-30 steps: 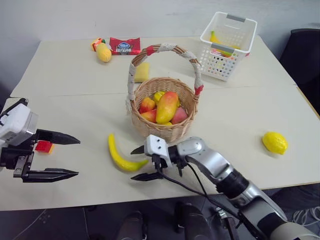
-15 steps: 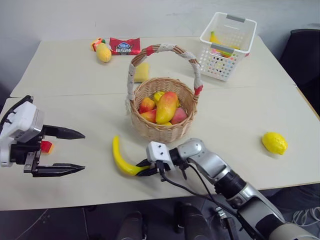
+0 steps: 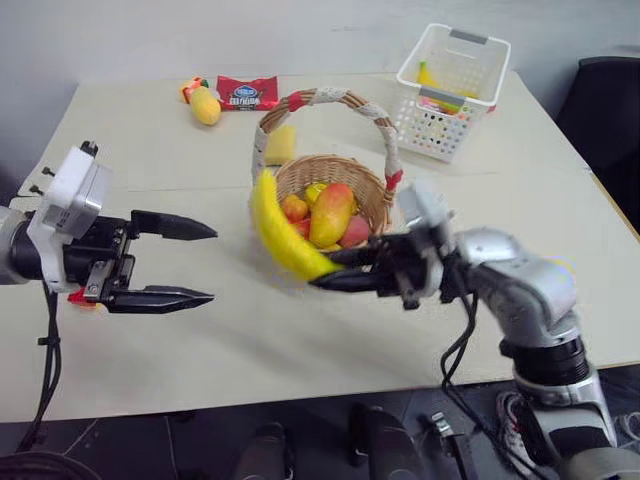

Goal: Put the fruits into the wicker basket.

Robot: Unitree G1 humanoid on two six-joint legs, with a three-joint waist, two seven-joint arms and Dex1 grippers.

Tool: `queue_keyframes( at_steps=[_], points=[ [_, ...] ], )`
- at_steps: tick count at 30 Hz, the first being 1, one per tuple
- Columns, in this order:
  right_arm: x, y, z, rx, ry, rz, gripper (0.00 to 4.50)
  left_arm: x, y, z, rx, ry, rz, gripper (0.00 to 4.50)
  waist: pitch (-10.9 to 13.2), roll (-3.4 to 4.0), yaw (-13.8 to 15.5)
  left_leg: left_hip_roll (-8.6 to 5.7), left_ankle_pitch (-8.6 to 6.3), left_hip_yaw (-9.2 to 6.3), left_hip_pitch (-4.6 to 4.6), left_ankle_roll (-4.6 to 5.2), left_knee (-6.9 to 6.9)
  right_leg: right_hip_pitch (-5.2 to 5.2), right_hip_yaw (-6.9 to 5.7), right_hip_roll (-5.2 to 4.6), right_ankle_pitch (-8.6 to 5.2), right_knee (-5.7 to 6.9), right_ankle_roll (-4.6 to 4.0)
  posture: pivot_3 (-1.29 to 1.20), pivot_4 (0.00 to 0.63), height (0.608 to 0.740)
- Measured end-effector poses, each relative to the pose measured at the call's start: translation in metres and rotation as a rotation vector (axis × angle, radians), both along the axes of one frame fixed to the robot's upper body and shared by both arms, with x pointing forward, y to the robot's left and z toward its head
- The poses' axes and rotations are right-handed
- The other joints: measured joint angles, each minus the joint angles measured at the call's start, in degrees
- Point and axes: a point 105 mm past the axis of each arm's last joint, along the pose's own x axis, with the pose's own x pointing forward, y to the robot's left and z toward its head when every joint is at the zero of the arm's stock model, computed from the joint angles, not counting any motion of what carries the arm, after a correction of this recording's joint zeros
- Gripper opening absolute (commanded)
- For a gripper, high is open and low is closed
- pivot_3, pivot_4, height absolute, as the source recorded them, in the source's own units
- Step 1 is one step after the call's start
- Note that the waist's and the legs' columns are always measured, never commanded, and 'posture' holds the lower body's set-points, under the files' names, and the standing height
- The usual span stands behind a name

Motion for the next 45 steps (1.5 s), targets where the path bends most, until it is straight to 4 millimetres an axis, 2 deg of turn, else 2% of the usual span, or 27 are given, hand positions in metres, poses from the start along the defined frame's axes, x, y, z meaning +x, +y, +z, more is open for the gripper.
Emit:
queue_keyframes(
  at_steps=[3,5,9,10,13,15,17,19,22,25,28,31,32,33,37,38,45],
  points=[
    [0.02,-0.002,0.004,-0.067,-0.023,-0.122,0.54,0.005,-0.004,-0.005,-0.006,0.01,-0.006,4.5,0.0,0.0,-0.03,-0.01,0.0,0.06,0.01,-0.01,0.0,-0.03,0.05,0.04,0.0,0.01,0.0,0.0,0.15,0.74],
    [0.036,0.0,-0.001,-0.119,-0.023,-0.195,0.54,0.008,-0.005,-0.006,-0.016,0.007,-0.004,4.5,0.0,0.0,-0.02,-0.03,0.0,0.08,0.01,-0.01,0.01,-0.04,0.05,0.04,0.0,0.02,-0.01,0.0,0.15,0.74],
    [0.06,0.024,-0.015,-0.207,-0.046,-0.259,0.54,0.013,-0.006,-0.007,-0.014,-0.007,0.0,4.5,0.0,0.0,-0.2,-0.05,0.0,0.14,-0.02,-0.01,0.0,-0.11,0.09,0.05,0.0,0.06,-0.01,0.0,0.15,0.74],
    [0.069,0.032,-0.016,-0.223,-0.058,-0.286,1.1,0.014,-0.007,-0.008,-0.014,-0.008,-0.001,4.5,0.0,0.0,-0.18,-0.05,0.0,0.14,-0.03,-0.01,0.0,-0.11,0.08,0.05,-0.01,0.05,-0.01,0.0,0.15,0.74],
    [0.079,0.033,-0.018,-0.249,-0.08,-0.332,1.75,0.015,-0.007,-0.008,-0.017,-0.013,0.003,4.5,0.0,0.0,0.04,0.0,0.0,0.07,-0.08,-0.01,0.01,-0.12,0.05,0.03,-0.01,0.03,-0.01,0.0,0.15,0.74],
    [0.081,0.03,-0.018,-0.263,-0.094,-0.352,2.54,0.016,-0.008,-0.008,-0.023,-0.016,0.009,4.5,0.0,-0.01,0.2,0.03,0.01,0.01,-0.12,0.03,0.04,-0.11,0.05,-0.05,-0.01,0.03,-0.01,0.0,0.15,0.74],
    [0.08,0.027,-0.015,-0.262,-0.1,-0.356,3.09,0.016,-0.009,-0.008,-0.032,-0.018,0.011,4.5,0.0,-0.01,0.13,0.02,0.02,0.04,-0.12,0.04,0.05,-0.1,0.05,-0.07,0.0,0.02,-0.01,0.0,0.15,0.74],
    [0.076,0.019,-0.01,-0.256,-0.101,-0.371,3.09,0.017,-0.011,-0.009,-0.047,-0.017,0.006,4.5,0.0,-0.01,0.21,0.04,0.02,0.01,-0.13,0.04,0.05,-0.1,0.02,-0.07,0.0,0.04,-0.01,0.0,0.15,0.74],
    [0.061,-0.013,0.005,-0.213,-0.085,-0.422,3.09,0.02,-0.019,-0.01,-0.076,-0.014,-0.022,4.5,-0.01,-0.02,0.84,0.03,0.02,-0.04,-0.16,0.04,0.08,-0.09,-0.03,-0.04,0.0,0.03,-0.01,0.0,0.15,0.74],
    [0.037,-0.04,0.015,-0.169,-0.03,-0.437,3.09,0.02,-0.028,-0.009,-0.107,-0.013,-0.065,4.5,-0.01,-0.02,1.46,0.02,0.02,-0.01,-0.14,0.04,0.12,-0.08,-0.01,-0.02,0.0,0.05,-0.01,0.0,0.15,0.74],
    [0.016,-0.074,0.016,-0.171,0.021,-0.513,3.09,0.02,-0.038,-0.011,-0.131,-0.003,-0.11,4.5,-0.02,-0.04,1.74,0.02,0.02,-0.01,-0.07,0.04,0.14,-0.01,0.0,-0.01,0.0,0.07,-0.01,0.0,0.15,0.74],
    [0.003,-0.126,0.001,-0.211,0.125,-0.725,3.09,0.022,-0.051,-0.015,-0.156,0.018,-0.16,4.5,-0.03,-0.06,2.83,-0.01,0.01,0.02,-0.07,0.07,0.16,0.02,0.05,-0.03,0.01,0.06,0.01,0.0,0.15,0.74],
    [-0.003,-0.15,-0.009,-0.253,0.164,-0.841,3.09,0.022,-0.058,-0.016,-0.17,0.021,-0.181,4.5,-0.04,-0.06,3.11,-0.06,0.02,0.05,-0.06,0.09,0.16,0.02,0.09,-0.04,0.02,0.05,0.03,0.0,0.15,0.74],
    [-0.005,-0.16,-0.012,-0.27,0.182,-0.89,3.09,0.022,-0.059,-0.017,-0.173,0.025,-0.186,4.5,-0.04,-0.07,3.11,-0.06,0.02,0.07,-0.04,0.09,0.17,0.03,0.1,-0.02,0.02,0.07,0.03,0.0,0.15,0.74],
    [-0.019,-0.223,-0.036,-0.323,0.295,-1.23,4.24,0.022,-0.079,-0.021,-0.214,0.041,-0.238,4.5,-0.09,-0.09,3.08,-0.1,0.06,0.11,0.07,0.14,0.21,0.12,0.17,-0.01,0.06,0.11,0.05,0.0,0.15,0.74],
    [-0.02,-0.23,-0.041,-0.34,0.306,-1.273,4.44,0.022,-0.082,-0.023,-0.214,0.049,-0.242,4.5,-0.09,-0.09,2.85,-0.1,0.05,0.16,0.15,0.13,0.2,0.15,0.22,0.03,0.06,0.14,0.05,0.0,0.15,0.74],
    [-0.009,-0.288,-0.067,-0.43,0.27,-1.546,4.44,0.019,-0.095,-0.026,-0.212,0.037,-0.258,4.5,-0.1,-0.08,2.82,-0.1,0.07,0.19,0.18,0.1,0.2,0.14,0.26,0.05,0.06,0.14,0.04,0.0,0.15,0.74]
  ],
)
